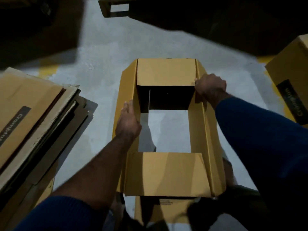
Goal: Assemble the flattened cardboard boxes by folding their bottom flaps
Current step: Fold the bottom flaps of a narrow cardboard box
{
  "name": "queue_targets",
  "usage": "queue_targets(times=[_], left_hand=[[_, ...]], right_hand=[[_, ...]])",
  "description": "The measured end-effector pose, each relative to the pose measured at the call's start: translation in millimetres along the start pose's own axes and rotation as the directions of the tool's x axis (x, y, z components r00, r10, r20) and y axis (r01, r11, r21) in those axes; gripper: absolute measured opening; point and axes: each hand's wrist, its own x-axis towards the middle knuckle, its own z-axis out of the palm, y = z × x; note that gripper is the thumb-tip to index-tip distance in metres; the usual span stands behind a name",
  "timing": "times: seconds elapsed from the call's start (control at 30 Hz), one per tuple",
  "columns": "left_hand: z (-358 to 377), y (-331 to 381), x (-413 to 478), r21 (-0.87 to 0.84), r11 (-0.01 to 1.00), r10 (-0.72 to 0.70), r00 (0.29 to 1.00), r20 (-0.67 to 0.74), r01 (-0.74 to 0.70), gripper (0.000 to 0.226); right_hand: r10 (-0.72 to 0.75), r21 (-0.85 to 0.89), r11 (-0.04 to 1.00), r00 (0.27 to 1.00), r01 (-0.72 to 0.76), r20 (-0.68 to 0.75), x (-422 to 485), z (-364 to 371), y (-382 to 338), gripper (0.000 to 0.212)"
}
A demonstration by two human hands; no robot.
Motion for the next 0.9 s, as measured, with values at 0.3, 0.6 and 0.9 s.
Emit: queue_targets(times=[0.3, 0.6, 0.9], left_hand=[[16, -3, -4, 0.258, 0.964, 0.082, 0.995, -0.062, -0.063, 0.098], [7, 23, -40, 0.408, 0.799, 0.161, 0.812, 0.561, -0.441, 0.062], [-83, 36, -118, 0.162, 0.967, 0.111, 0.896, 0.430, -0.198, 0.056]], right_hand=[[-0.071, -0.011, 0.997, 0.997, 0.071, -0.002, 23, 5, -13, 0.022], [-0.185, 0.169, 0.969, 0.983, 0.182, 0.002, -98, 23, -51, 0.032], [-0.242, 0.172, 0.970, 0.789, 0.174, 0.565, -253, -35, -46, 0.078]])
